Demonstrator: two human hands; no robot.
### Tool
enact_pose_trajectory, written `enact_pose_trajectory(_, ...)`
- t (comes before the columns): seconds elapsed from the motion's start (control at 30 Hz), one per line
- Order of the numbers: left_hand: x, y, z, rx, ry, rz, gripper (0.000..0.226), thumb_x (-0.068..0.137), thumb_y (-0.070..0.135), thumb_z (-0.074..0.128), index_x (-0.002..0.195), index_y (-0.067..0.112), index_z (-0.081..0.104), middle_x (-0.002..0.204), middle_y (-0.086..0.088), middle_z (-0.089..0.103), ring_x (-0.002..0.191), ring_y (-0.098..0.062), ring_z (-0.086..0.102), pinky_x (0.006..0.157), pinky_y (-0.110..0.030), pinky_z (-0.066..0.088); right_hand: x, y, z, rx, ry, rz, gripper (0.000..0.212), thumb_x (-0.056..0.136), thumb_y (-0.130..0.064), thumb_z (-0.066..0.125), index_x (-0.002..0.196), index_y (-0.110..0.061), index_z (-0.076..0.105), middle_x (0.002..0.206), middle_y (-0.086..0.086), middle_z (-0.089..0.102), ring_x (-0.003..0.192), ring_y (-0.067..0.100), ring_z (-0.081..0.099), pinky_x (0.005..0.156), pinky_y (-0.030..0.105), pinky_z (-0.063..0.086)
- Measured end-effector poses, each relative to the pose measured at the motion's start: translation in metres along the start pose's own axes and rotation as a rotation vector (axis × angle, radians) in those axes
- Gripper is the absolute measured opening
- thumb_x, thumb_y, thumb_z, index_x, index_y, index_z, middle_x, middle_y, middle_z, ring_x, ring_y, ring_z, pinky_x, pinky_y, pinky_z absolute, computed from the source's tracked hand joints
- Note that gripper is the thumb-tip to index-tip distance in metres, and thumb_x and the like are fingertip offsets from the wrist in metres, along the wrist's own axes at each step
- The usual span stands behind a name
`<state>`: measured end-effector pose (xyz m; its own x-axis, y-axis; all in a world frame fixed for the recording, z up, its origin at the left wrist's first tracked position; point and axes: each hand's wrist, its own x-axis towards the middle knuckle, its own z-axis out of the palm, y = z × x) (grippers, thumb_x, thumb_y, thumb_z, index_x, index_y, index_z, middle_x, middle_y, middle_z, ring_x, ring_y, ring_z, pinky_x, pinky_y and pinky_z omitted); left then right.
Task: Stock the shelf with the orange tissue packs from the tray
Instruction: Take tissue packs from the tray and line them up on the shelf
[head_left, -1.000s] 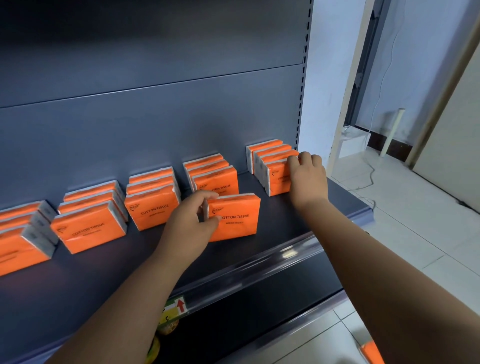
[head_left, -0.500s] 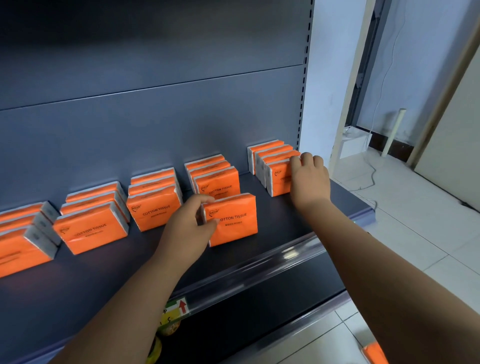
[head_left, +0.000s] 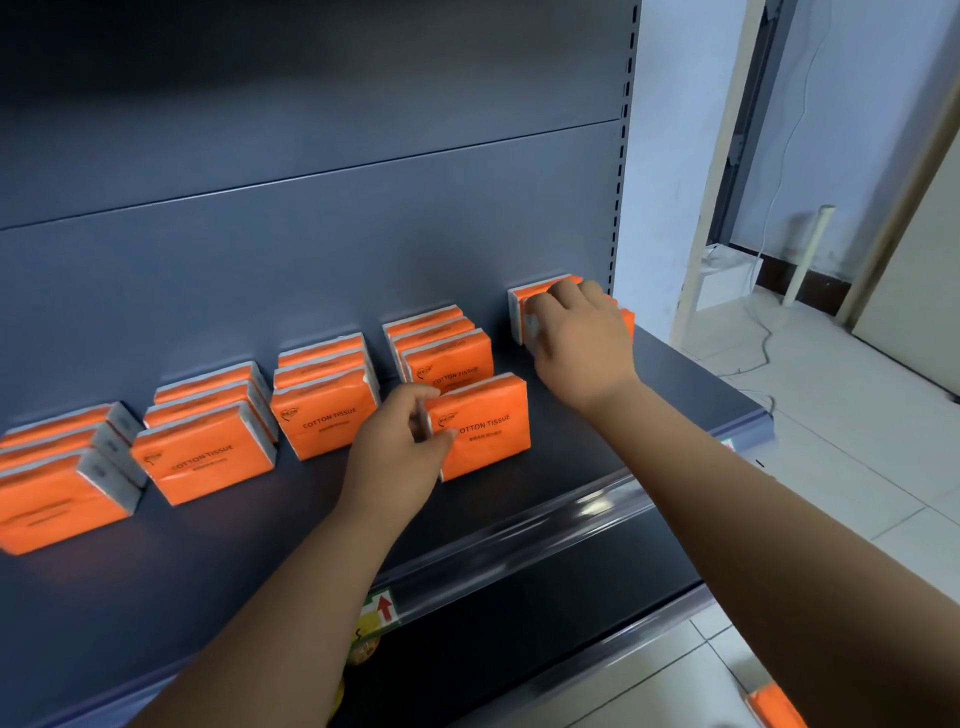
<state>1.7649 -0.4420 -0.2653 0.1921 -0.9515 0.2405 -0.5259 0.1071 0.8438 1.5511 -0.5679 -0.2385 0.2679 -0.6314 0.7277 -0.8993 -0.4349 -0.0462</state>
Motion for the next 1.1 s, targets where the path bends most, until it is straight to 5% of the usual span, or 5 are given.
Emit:
enact_pose_trajectory(0.17,0.0,-0.003,0.007,0.052,0.075,0.061,0.034,0.09,0.012,0.077,0.116,0.029,0.062,0.105,0.01,0.067,0.099,-0.008,0.066,0.084,-0.032,0.056,0.006,-0.036,0.0,0.43,-0.42,0.335,0.018,0.091,-0.015,0.054,0.092,-0.015,0.072,0.1,0.01,0.073,0.098,0.033,0.067,0.081,0.041,0.056)
enact_pose_trajectory(0.27,0.001,0.0,0.011,-0.036,0.176,0.008,0.041,0.09,0.004,0.074,0.106,0.037,0.055,0.102,0.009,0.063,0.094,-0.005,0.063,0.081,-0.028,0.052,0.01,-0.046,-0.004,0.501,-0.594,0.433,0.025,0.093,-0.018,0.049,0.091,-0.009,0.071,0.075,0.013,0.075,0.07,0.027,0.074,0.065,0.036,0.06)
enact_pose_trajectory(0.7,0.007,0.01,0.01,-0.193,0.034,-0.305,0.034,0.096,0.006,0.061,0.122,0.027,0.053,0.096,-0.005,0.065,0.083,-0.017,0.063,0.07,-0.03,0.048,0.015,-0.045,-0.002,0.56,-0.497,0.615,0.029,0.087,-0.017,0.054,0.09,0.006,0.072,0.078,0.021,0.074,0.081,0.036,0.071,0.08,0.049,0.061)
enact_pose_trajectory(0.87,0.006,0.012,0.007,-0.178,0.016,-0.284,0.033,0.098,0.007,0.058,0.111,0.037,0.052,0.104,-0.005,0.066,0.088,-0.014,0.062,0.071,-0.025,0.047,0.016,-0.049,-0.001,0.563,-0.446,0.636,0.027,0.09,-0.012,0.052,0.094,0.008,0.07,0.091,0.023,0.074,0.092,0.036,0.068,0.082,0.044,0.056)
enact_pose_trajectory(1.1,0.005,0.002,0.004,-0.068,-0.007,-0.177,0.057,0.096,0.008,0.06,0.145,0.035,0.052,0.114,0.008,0.066,0.096,-0.013,0.066,0.078,-0.033,0.056,0.015,-0.055,0.004,0.561,-0.409,0.621,0.025,0.093,-0.009,0.05,0.092,0.003,0.071,0.091,0.011,0.067,0.094,0.032,0.064,0.08,0.036,0.052)
